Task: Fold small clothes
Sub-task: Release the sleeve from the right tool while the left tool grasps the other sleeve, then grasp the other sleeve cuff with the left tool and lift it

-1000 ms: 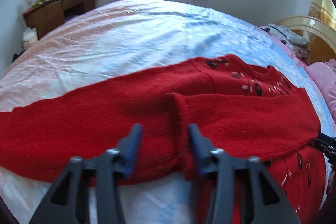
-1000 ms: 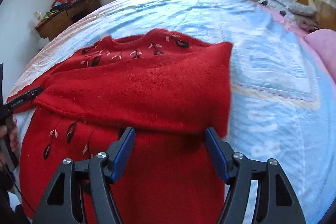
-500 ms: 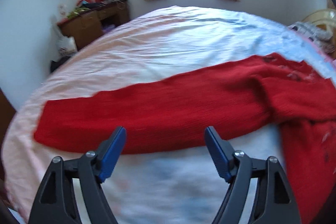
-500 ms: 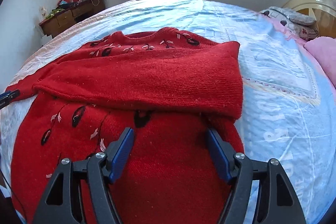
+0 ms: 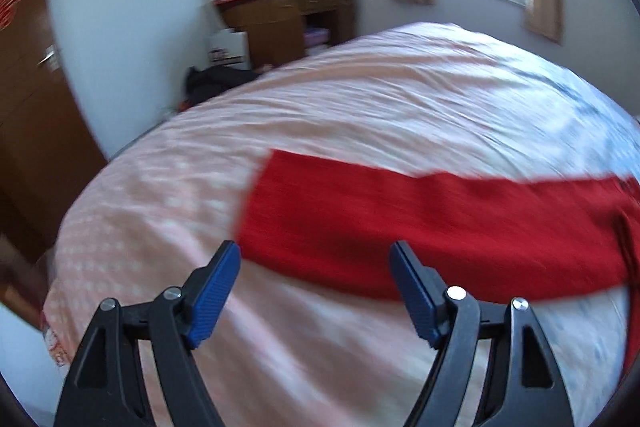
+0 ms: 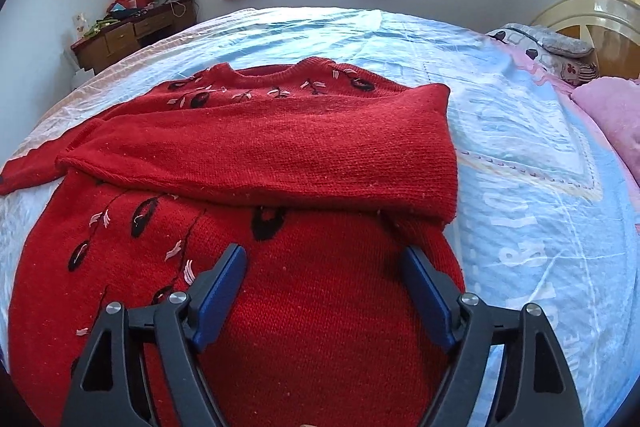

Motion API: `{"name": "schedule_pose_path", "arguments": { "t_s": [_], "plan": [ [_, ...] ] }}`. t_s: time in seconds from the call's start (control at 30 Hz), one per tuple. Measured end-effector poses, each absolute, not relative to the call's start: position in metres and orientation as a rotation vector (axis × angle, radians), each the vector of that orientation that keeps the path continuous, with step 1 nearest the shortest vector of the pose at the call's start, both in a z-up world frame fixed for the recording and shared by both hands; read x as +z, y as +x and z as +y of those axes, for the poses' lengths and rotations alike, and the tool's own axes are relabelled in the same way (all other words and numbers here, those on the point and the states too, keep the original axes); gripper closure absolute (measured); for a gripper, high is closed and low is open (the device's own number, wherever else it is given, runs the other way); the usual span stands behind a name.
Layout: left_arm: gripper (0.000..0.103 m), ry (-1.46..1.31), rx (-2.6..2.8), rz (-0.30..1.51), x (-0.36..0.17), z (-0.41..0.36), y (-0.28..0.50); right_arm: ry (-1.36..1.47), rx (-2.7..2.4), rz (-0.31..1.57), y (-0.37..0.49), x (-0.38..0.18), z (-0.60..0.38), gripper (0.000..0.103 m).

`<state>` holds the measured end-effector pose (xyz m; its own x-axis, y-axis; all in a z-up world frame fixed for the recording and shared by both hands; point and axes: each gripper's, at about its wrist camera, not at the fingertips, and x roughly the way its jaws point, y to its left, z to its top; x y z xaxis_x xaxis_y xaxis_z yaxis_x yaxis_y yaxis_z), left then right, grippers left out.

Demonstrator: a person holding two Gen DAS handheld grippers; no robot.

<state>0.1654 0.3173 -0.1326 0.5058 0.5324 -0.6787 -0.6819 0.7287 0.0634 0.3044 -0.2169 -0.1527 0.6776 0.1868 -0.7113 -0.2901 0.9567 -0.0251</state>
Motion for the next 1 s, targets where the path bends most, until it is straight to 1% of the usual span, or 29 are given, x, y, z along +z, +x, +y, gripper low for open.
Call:
{"name": "schedule_pose_path", "arguments": {
  "t_s": [0.1,0.2,0.3,0.37,0.43,0.57,0.63,0.67,0.7,0.73,0.77,0.83,0.93,1.0],
  "plan": [
    [0.026,-0.291,0.778,0.721,-0.135,0.345,0.159,-0.139,0.265,0.779,0.304,-0.153,-0.217,0.021],
    [0.027,-0.325,0.783,0.721,-0.138,0.358,0.159,-0.142,0.262,0.776,0.304,-0.153,-0.217,0.021],
    [0.035,-0.325,0.763,0.731,-0.142,0.359,0.166,-0.142,0.26,0.774,0.304,-0.153,-0.217,0.021],
    [0.035,-0.317,0.76,0.738,-0.144,0.359,0.17,-0.142,0.26,0.774,0.304,-0.153,-0.217,0.021],
    [0.042,-0.317,0.757,0.749,-0.149,0.36,0.177,-0.143,0.259,0.773,0.303,-0.153,-0.217,0.021],
    [0.044,-0.323,0.756,0.748,-0.148,0.361,0.18,-0.143,0.253,0.769,0.303,-0.153,-0.217,0.02],
    [0.053,-0.317,0.737,0.752,-0.149,0.359,0.183,-0.144,0.252,0.768,0.303,-0.153,-0.217,0.02],
    [0.055,-0.309,0.732,0.755,-0.149,0.358,0.184,-0.144,0.252,0.768,0.303,-0.153,-0.217,0.02],
    [0.061,-0.299,0.723,0.759,-0.15,0.356,0.186,-0.144,0.252,0.768,0.303,-0.153,-0.217,0.02],
    [0.065,-0.295,0.719,0.761,-0.15,0.355,0.188,-0.144,0.252,0.768,0.303,-0.153,-0.217,0.02],
    [0.065,-0.29,0.719,0.761,-0.149,0.354,0.187,-0.145,0.251,0.768,0.303,-0.153,-0.217,0.02],
    [0.074,-0.279,0.714,0.763,-0.15,0.351,0.19,-0.145,0.251,0.768,0.303,-0.153,-0.217,0.02],
    [0.083,-0.249,0.704,0.768,-0.15,0.346,0.193,-0.144,0.251,0.767,0.303,-0.153,-0.217,0.02],
    [0.083,-0.233,0.708,0.77,-0.15,0.344,0.194,-0.145,0.251,0.768,0.303,-0.153,-0.217,0.02]
  ]
}}
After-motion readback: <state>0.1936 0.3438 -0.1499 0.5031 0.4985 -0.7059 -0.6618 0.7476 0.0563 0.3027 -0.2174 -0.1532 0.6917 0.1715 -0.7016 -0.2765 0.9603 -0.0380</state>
